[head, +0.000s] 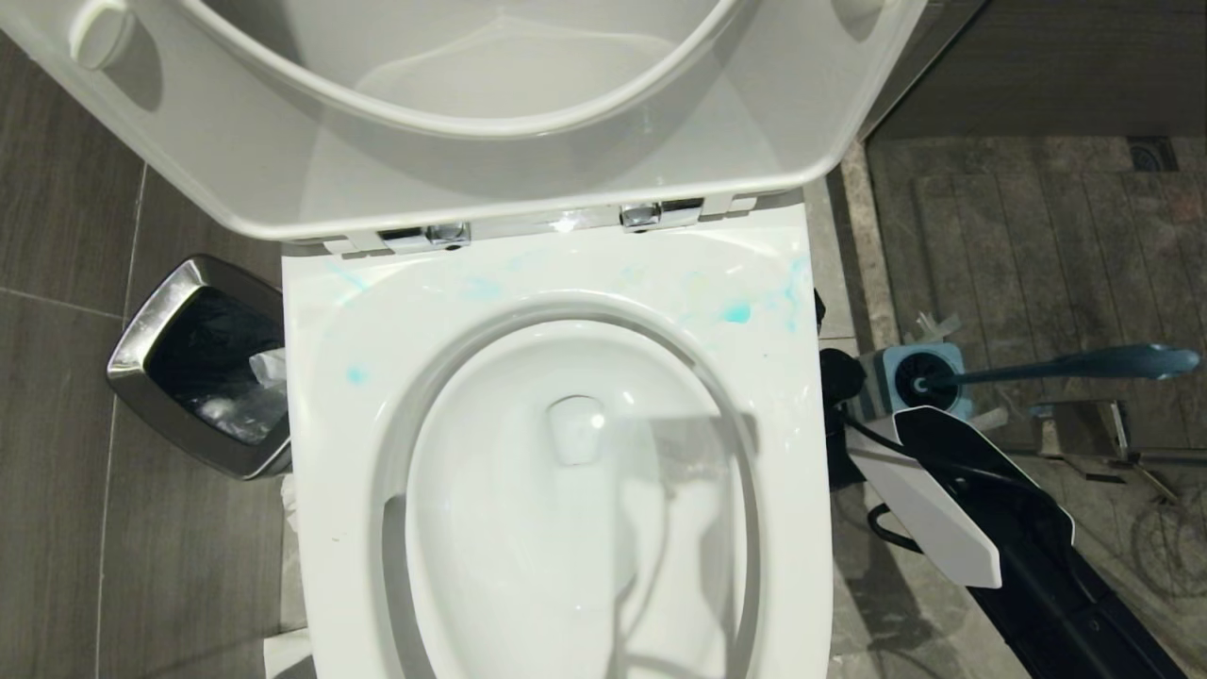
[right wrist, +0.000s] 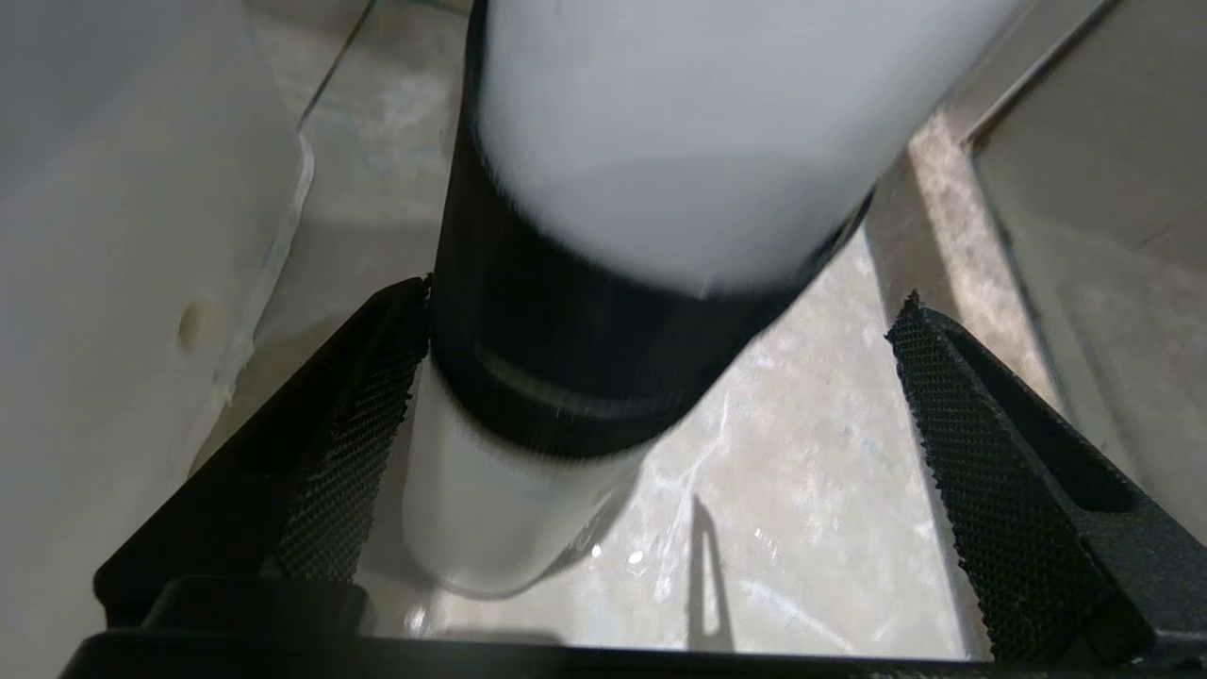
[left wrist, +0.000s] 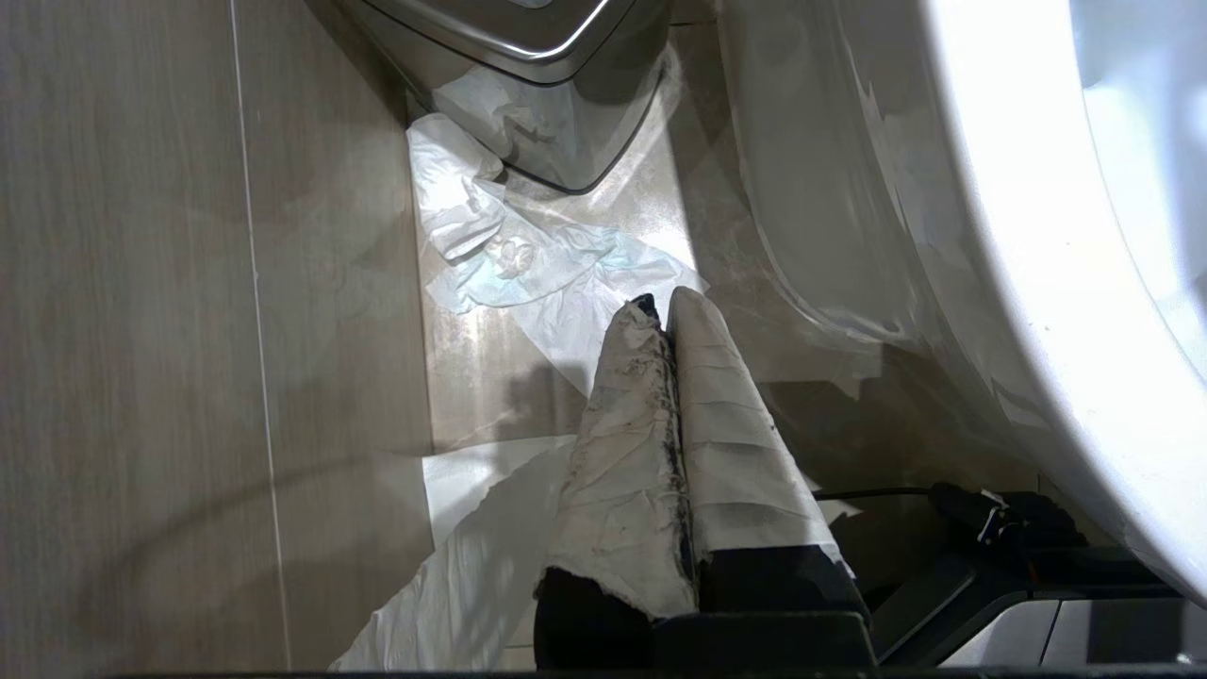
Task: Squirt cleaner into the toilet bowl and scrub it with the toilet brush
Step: Pour in the cleaning agent
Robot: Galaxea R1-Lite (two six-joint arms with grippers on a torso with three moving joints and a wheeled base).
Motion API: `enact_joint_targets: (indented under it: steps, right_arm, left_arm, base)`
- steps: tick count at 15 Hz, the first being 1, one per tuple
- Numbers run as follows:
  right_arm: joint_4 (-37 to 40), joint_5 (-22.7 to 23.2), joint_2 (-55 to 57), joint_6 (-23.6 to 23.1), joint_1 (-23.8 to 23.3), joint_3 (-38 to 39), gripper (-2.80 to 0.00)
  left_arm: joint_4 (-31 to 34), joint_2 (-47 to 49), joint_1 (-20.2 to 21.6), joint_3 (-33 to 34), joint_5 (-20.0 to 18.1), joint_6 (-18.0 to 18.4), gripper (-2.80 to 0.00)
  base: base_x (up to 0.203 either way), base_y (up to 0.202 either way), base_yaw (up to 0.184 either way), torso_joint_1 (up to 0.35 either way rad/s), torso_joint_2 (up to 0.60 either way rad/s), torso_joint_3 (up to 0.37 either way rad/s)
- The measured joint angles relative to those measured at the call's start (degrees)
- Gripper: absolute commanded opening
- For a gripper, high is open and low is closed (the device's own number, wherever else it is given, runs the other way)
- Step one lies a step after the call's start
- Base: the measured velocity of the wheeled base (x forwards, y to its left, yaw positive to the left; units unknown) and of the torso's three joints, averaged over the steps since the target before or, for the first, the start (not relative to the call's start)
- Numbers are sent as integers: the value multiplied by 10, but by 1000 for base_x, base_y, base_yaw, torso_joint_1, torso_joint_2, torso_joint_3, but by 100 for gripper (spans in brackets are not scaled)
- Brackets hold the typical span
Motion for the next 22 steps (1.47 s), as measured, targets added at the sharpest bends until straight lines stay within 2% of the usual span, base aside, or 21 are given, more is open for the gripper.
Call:
enact_joint_targets:
  steps: [12, 13, 22]
  right_arm:
    - [0, 1, -12, 3, 0, -7, 0]
    - [0, 1, -14, 3, 0, -7, -280]
    - [0, 0, -18, 0, 0, -6, -280]
  left_arm:
    - [0, 0, 0, 0, 0, 0, -280]
    - [0, 0, 0, 0, 0, 0, -280]
    - [0, 0, 0, 0, 0, 0, -280]
  base:
    - [0, 0, 0, 0, 0, 0]
    - [0, 0, 0, 0, 0, 0]
    - [0, 0, 0, 0, 0, 0]
